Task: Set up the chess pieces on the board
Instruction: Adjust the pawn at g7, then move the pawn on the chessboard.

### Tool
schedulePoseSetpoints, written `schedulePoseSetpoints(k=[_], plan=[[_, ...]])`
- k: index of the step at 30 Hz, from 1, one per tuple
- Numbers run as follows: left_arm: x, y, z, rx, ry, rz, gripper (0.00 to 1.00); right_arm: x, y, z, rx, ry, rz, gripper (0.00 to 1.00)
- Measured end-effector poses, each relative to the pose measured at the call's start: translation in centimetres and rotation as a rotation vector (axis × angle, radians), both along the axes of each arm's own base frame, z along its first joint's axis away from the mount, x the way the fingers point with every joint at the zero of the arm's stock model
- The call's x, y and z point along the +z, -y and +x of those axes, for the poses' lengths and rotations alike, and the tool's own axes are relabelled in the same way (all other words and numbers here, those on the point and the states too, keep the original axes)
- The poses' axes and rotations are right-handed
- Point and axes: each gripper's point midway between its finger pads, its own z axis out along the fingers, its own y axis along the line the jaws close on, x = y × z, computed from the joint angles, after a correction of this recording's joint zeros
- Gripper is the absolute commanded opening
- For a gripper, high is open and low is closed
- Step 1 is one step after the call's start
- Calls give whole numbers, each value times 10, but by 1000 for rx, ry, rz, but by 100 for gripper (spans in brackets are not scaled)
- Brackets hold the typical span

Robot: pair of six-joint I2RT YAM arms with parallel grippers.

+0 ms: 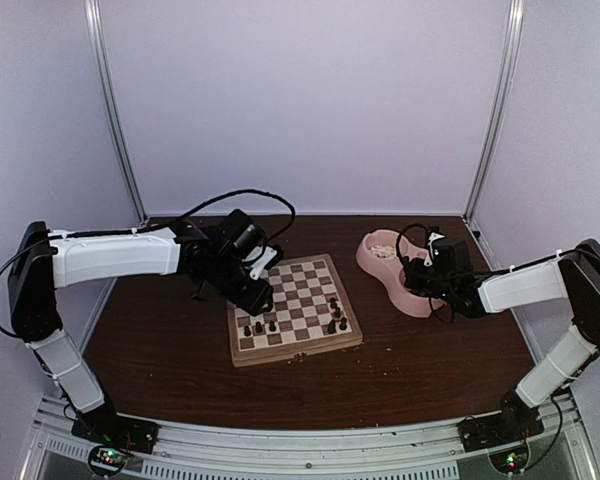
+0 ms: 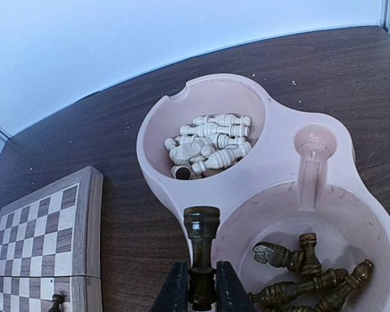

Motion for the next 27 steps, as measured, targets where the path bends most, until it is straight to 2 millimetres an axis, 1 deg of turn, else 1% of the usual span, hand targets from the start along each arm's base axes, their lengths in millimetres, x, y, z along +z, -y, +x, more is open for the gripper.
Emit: schedulePoseSetpoints(k=[2,3,4,5,6,7,10,13,16,17,19,22,24,27], plan=[[18,5,7,6,39,-28,48,0,0,0,1,0,0,0],[26,7,11,11,57,-38,58,0,0,0,1,0,0,0],[34,10,17,26,80,-48,72,0,0,0,1,0,0,0],[42,11,24,51,104,-57,90,0,0,0,1,0,0,0],[47,11,29,69,124,-57,97,0,0,0,1,0,0,0],[55,10,36,116,148,-64,97,0,0,0,0,-1,0,0],[62,10,47,181,160,-110,98,0,0,0,0,0,0,0],[61,15,55,209,105,-193,98,0,0,0,-1,-1,-1,0],[54,17,64,246,50,-232,98,-1,1,0,-5,-2,-4,0],[52,20,65,253,22,-240,98,-1,2,0,-7,-3,-6,0],[51,35,69,249,-24,-271,97,-1,2,0,-9,-5,-7,0],[52,55,70,235,-82,-312,89,-1,2,0,-9,-4,-5,0],[51,63,68,240,-114,-323,85,-1,2,0,-10,-5,-2,0],[47,76,67,259,-157,-333,83,-1,2,0,-9,-6,-2,0]])
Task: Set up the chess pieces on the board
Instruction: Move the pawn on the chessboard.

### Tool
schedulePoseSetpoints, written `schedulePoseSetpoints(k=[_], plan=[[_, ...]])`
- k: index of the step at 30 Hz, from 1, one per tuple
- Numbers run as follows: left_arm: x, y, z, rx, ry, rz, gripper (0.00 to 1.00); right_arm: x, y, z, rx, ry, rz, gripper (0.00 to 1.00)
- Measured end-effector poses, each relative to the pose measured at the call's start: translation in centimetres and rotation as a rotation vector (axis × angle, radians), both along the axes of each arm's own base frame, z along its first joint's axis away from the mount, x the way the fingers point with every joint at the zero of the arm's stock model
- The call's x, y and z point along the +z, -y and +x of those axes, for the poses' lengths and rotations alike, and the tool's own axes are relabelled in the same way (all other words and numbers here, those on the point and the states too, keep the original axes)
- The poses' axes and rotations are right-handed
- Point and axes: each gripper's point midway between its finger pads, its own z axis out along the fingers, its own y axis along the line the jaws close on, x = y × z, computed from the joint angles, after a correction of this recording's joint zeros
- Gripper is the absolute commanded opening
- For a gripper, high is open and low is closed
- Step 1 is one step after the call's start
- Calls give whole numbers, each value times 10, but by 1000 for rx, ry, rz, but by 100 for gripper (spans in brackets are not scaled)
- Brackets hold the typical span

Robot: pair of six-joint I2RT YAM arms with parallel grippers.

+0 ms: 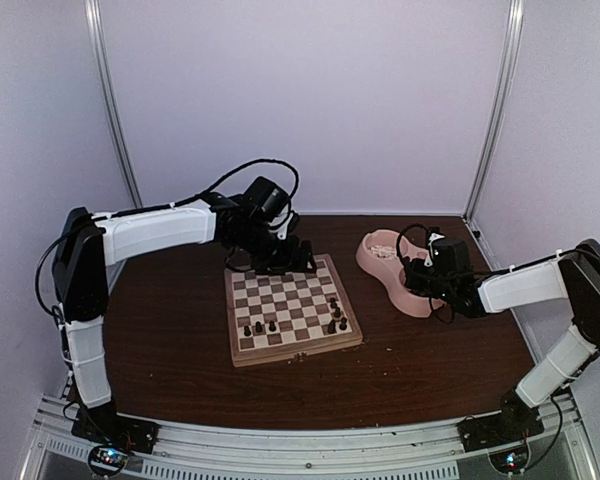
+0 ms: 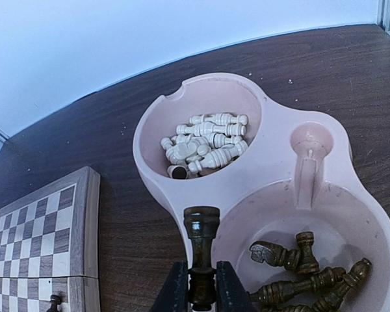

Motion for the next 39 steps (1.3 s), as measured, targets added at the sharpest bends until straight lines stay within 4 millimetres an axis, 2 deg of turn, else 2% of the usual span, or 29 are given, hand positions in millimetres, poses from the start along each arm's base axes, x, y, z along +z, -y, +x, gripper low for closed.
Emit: schedulePoseSetpoints(k=[6,9,14,18,24,27,31,39], plan=[[-26,34,8,32,-58,50,80,0,0,0,0,0,0,0],[-36,49,8,48,-62,84,75,0,1,0,-1,0,0,0],[-46,60,4,72,-72,119,63,-1,1,0,-2,-1,0,0],[-48,70,13,87,-67,111,61,1,1,0,-2,3,1,0],[-65,72,25,113,-48,187,59,9,1,-1,-2,21,8,0],[-75,69,26,121,-41,233,53,13,2,0,-5,30,8,0],[-87,62,22,123,-44,292,52,13,3,0,-7,30,5,0],[-88,75,17,98,-31,289,52,12,4,0,-12,30,0,0]])
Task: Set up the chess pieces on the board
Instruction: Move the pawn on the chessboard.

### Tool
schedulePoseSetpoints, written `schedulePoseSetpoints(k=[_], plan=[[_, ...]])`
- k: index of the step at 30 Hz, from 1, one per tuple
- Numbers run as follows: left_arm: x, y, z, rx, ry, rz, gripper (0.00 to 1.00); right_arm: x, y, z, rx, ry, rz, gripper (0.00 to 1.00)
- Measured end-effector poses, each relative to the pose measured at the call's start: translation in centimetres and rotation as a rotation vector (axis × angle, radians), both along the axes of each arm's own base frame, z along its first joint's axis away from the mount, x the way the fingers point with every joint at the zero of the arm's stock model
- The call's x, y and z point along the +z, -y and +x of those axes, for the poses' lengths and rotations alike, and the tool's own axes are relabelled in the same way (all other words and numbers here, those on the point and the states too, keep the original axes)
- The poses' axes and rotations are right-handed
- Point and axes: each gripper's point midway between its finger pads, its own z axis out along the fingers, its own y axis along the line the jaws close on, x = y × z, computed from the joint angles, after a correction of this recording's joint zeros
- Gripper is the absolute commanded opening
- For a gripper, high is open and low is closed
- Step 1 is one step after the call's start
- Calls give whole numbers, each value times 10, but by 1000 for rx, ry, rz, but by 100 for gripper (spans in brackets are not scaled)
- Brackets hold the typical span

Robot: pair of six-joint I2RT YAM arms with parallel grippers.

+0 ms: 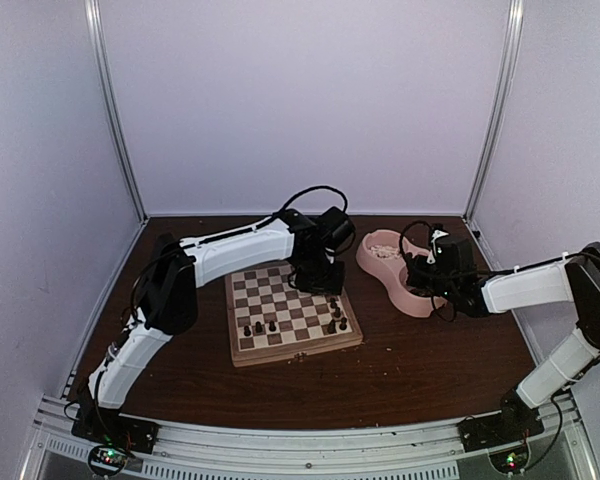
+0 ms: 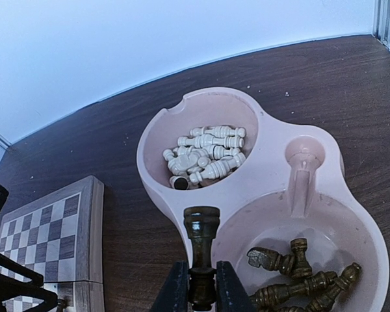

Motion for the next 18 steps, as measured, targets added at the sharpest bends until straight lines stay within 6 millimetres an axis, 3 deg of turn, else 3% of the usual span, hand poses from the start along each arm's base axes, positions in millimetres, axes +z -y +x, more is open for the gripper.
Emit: schedulePoseSetpoints(k=[18], plan=[[-11,-5,-12,-17,-6,68,52,2,1,-1,-2,0,-5,0]])
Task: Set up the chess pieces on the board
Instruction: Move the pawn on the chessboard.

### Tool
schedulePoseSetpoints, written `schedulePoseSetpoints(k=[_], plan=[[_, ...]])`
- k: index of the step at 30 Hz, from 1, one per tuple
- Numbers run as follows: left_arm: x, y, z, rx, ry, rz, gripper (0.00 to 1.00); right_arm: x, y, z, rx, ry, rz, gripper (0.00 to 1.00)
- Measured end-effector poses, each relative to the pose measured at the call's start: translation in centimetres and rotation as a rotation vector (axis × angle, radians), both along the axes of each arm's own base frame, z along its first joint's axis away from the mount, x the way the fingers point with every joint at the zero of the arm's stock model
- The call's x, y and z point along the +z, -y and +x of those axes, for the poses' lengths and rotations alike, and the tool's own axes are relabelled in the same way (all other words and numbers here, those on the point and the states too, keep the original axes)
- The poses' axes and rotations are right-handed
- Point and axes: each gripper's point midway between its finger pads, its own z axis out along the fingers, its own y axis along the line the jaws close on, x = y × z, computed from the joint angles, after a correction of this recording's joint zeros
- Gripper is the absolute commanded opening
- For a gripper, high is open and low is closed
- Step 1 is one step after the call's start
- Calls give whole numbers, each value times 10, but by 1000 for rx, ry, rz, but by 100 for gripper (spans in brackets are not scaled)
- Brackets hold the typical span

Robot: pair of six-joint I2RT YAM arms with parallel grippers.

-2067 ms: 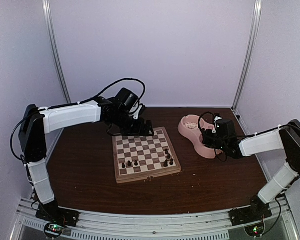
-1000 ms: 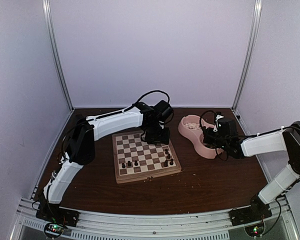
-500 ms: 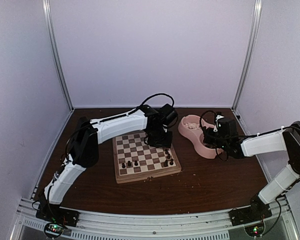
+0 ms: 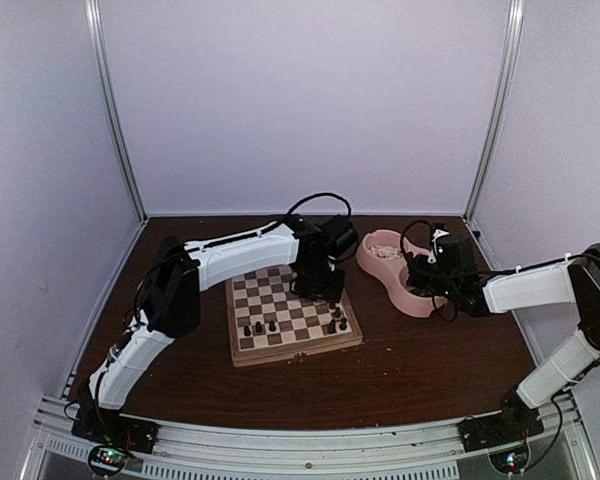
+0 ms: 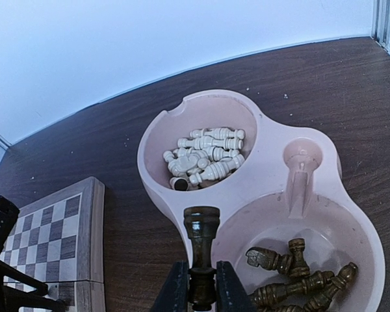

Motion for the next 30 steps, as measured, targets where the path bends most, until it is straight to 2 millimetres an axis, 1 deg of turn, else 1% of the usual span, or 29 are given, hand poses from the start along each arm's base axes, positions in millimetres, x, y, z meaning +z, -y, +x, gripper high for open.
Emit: schedulePoseSetpoints(k=[5,9,12,17,23,26,30], plan=[[-3,1,0,-4,1,4,50,3,0,0,-1,6,3,0],[-3,0,0,-6,2,7,40,3,0,0,0,6,3,0],[-3,-1,0,-5,6,13,37,3,0,0,0,6,2,0],[-5,-4,1,-3,14,29,28,3,0,0,1,7,-1,0],[-6,-9,1,-2,21,45,26,3,0,0,6,9,-10,0],[-6,-12,-1,0,19,52,18,3,0,0,6,9,-11,0],[-7,-15,-3,-1,15,60,16,3,0,0,7,9,-11,0]])
